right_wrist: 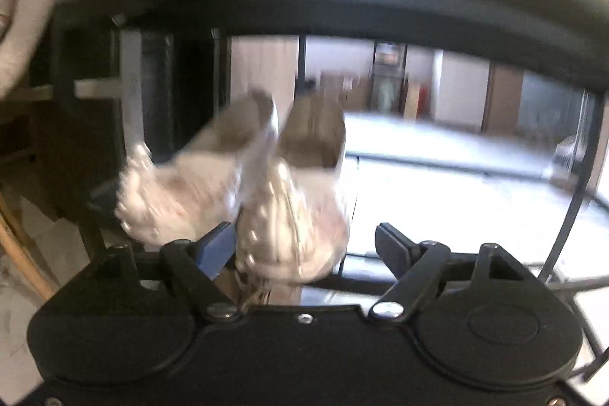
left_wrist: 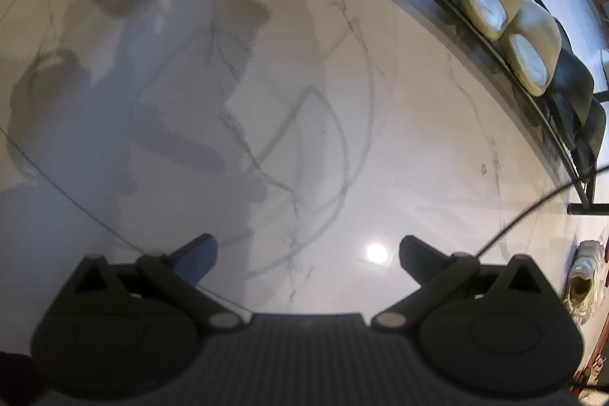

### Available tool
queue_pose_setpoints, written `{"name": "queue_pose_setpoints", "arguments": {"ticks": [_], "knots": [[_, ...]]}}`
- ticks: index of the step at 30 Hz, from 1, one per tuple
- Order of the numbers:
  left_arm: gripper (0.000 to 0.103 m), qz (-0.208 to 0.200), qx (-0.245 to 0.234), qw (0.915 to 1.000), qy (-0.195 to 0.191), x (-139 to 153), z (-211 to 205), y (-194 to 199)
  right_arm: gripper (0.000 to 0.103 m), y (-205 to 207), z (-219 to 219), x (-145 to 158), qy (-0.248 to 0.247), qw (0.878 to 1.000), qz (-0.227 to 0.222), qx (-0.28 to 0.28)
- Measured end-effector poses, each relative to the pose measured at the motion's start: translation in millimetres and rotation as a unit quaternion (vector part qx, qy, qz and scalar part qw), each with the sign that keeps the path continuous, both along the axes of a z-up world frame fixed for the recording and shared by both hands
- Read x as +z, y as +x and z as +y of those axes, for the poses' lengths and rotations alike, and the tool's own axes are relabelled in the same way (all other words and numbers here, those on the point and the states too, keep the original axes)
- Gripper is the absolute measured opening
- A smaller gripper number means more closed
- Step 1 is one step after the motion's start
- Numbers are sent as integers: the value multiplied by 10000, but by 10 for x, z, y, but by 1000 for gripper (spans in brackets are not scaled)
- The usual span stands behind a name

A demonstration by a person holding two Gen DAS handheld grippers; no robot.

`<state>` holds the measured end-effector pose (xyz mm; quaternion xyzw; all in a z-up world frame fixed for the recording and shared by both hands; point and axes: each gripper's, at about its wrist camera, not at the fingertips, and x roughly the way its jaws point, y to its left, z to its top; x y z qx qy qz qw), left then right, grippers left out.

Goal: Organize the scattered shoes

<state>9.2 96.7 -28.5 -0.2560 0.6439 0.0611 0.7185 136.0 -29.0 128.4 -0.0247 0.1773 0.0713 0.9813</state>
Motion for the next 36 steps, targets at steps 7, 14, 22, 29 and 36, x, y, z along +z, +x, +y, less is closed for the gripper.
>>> {"name": "queue_pose_setpoints", "arguments": {"ticks": [7,14,22,29,36], "knots": [[102,-3,-29,10000,12,-19,-28,0,67,30,213,-87,-127,9995,-200,225],[102,4,-52,10000,1,-15,-13,-11,64,-75,110,-24,-415,9961,-251,736],[102,15,-46,10000,44,-32,13,3,97,-7,137,34,-175,9988,7,459],[102,-216,-144,9991,340,32,-7,35,103,-331,94,220,-533,9979,-171,313],[102,-861,-67,9934,759,202,60,91,103,-778,-359,413,-106,9998,136,-48]]}}
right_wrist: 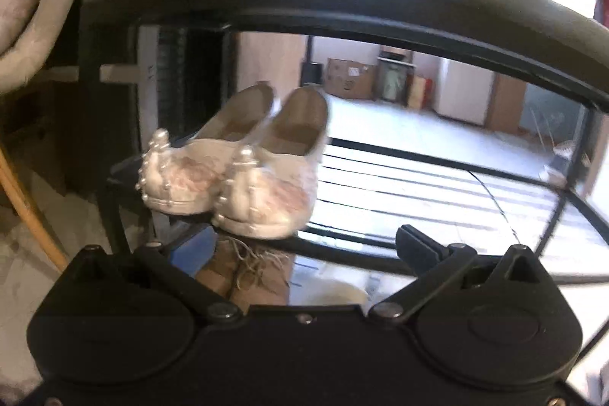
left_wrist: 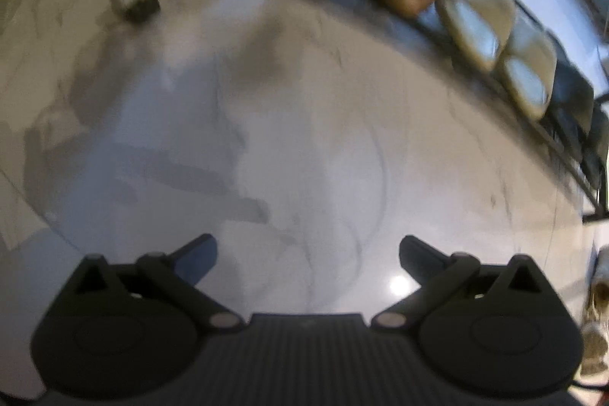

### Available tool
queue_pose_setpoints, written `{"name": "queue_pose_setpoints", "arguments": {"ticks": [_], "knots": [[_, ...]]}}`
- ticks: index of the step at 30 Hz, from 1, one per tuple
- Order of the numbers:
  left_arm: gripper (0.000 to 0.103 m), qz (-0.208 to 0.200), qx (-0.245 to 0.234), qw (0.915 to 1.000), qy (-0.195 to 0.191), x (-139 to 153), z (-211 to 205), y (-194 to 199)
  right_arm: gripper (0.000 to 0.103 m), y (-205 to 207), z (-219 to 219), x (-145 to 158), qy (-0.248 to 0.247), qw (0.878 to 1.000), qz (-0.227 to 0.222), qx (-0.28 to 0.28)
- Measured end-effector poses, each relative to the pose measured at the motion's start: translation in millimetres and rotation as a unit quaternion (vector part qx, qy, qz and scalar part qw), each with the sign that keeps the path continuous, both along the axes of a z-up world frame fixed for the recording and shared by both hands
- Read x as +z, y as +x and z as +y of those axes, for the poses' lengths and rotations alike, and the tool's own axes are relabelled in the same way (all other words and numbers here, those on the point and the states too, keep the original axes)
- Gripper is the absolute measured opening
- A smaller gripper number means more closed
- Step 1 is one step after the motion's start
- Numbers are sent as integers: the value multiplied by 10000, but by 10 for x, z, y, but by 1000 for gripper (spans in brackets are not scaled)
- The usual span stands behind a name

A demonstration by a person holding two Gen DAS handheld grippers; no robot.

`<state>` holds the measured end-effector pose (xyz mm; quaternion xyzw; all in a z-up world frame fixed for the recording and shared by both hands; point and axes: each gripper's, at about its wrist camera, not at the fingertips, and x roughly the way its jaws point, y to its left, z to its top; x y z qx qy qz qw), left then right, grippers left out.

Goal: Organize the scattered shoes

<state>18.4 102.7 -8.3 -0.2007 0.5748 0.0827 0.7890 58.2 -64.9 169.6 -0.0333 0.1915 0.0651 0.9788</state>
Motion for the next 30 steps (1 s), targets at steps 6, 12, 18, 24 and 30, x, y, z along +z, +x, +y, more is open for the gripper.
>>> {"name": "queue_pose_setpoints", "arguments": {"ticks": [6,12,18,24,30], "knots": [[102,-837,56,9956,425,234,4,-42,103,-672,-577,63,184,9988,240,-377],[102,-1665,-246,9760,1384,454,-188,-181,103,-1349,-1272,-131,873,9915,283,-920],[102,-2034,-397,9654,1582,580,-320,-351,103,-1578,-1620,-495,1752,9754,440,-1265],[102,-2090,-355,9620,1719,574,-370,-378,103,-1598,-1658,-547,1854,9762,380,-1061],[102,-2863,-197,9429,1692,801,-371,-488,103,-1737,-1589,-470,1617,9824,-358,-863]]}}
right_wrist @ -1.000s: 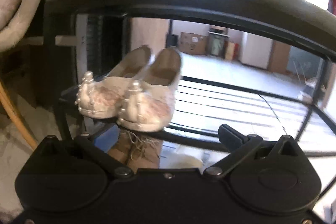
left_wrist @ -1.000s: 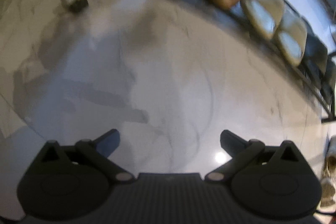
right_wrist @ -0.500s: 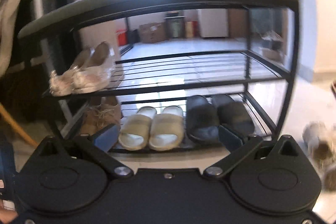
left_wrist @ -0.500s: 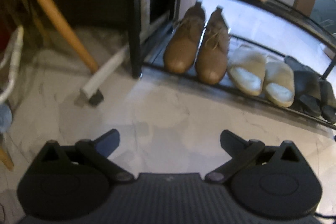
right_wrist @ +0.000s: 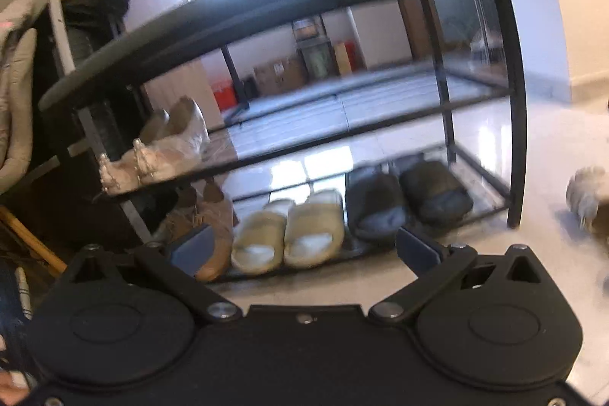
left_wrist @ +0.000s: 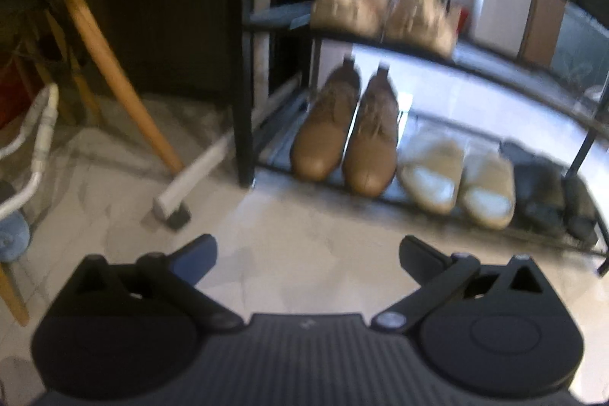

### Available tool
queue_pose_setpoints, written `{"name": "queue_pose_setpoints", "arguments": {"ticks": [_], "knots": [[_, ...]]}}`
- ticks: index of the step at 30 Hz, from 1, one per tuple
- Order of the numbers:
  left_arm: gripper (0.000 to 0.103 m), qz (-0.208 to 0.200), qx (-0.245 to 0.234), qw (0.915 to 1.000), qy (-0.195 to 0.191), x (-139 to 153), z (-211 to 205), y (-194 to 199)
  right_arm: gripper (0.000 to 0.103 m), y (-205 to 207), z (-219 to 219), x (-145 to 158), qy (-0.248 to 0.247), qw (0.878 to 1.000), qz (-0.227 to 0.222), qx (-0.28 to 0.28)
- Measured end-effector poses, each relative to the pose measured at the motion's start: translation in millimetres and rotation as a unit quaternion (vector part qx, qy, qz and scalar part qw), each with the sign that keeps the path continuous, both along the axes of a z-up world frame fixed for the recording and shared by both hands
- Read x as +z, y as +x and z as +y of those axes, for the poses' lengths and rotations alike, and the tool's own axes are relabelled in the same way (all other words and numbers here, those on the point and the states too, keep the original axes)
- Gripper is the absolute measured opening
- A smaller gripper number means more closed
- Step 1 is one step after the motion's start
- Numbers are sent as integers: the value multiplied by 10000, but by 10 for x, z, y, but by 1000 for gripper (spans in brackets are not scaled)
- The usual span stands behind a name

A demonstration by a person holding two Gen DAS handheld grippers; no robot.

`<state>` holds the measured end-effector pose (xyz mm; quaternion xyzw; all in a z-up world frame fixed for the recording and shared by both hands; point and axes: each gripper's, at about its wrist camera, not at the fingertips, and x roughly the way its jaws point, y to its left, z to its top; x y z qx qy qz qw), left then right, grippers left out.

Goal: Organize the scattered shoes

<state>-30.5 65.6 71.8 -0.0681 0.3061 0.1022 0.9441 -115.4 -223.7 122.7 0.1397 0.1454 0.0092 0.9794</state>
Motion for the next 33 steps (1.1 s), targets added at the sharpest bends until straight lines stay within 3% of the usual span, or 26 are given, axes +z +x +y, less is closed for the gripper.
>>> {"name": "queue_pose_setpoints", "arguments": {"ticks": [6,9,13,16,19,21,22,26,33], "knots": [[102,-859,-711,9922,562,188,-265,-185,103,-102,162,87,-479,9973,-534,175],[102,-974,-931,9878,786,193,-379,-230,103,-103,228,98,-587,9963,-581,247],[102,-1308,-930,9805,1133,240,-495,-331,103,-93,269,103,-650,9957,-622,240],[102,-1315,-884,9818,1051,264,-483,-340,103,-73,300,84,-741,9954,-568,190],[102,-910,-752,9910,637,234,-376,-233,103,-37,320,36,-817,9956,-427,163],[102,-325,-613,9973,231,134,-252,-90,103,-2,334,-4,-846,9958,-319,166],[102,-32,-525,9986,80,74,-197,-26,103,15,341,-20,-858,9958,-264,168],[102,513,-338,9979,-206,-44,-85,79,103,64,361,-95,-856,9962,-56,140],[102,738,-328,9951,-565,-92,-28,96,103,109,304,-184,-739,9970,207,-45]]}}
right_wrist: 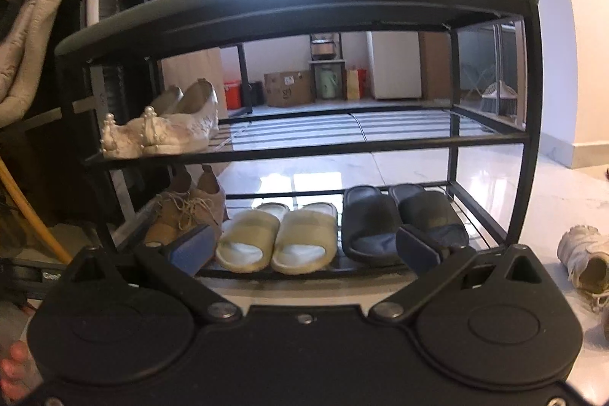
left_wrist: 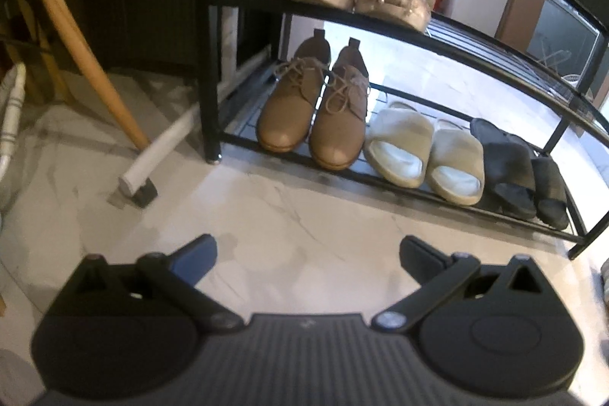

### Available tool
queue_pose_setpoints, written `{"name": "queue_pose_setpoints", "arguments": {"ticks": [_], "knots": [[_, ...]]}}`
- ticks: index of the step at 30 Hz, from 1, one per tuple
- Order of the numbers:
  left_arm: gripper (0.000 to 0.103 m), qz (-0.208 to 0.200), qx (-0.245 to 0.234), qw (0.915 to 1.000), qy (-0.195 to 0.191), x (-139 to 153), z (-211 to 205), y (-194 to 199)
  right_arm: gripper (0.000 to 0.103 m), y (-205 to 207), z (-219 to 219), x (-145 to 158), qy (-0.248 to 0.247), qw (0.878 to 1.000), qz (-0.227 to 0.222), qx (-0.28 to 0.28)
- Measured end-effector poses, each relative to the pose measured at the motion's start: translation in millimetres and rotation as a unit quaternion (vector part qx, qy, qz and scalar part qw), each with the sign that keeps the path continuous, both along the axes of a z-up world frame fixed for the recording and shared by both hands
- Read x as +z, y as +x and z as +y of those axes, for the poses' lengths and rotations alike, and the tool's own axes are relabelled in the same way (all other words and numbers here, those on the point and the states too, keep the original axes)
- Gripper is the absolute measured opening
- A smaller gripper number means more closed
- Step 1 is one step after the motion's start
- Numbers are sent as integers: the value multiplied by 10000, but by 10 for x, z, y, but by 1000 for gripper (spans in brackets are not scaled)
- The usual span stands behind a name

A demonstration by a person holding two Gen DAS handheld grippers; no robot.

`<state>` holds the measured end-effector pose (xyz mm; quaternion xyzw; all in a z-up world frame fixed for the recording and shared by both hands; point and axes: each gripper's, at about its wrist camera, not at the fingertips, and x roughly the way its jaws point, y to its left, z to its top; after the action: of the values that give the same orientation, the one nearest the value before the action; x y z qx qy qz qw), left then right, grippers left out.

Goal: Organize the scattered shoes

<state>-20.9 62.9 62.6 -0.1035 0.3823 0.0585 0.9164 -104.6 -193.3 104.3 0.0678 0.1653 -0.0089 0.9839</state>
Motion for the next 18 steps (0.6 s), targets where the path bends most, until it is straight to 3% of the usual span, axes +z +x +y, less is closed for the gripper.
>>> {"name": "queue_pose_setpoints", "arguments": {"ticks": [6,10,15,18], "knots": [[102,311,94,9994,-108,-133,59,65,103,-29,-84,31,195,9994,-129,-241],[102,470,105,9987,171,-250,39,122,103,-119,-117,139,340,9977,-450,-383],[102,355,-307,9979,451,-267,-178,151,103,-275,-258,327,708,9933,-821,-407],[102,127,-571,9974,427,-217,-421,174,103,-389,-387,435,870,9886,-1100,-544]]}}
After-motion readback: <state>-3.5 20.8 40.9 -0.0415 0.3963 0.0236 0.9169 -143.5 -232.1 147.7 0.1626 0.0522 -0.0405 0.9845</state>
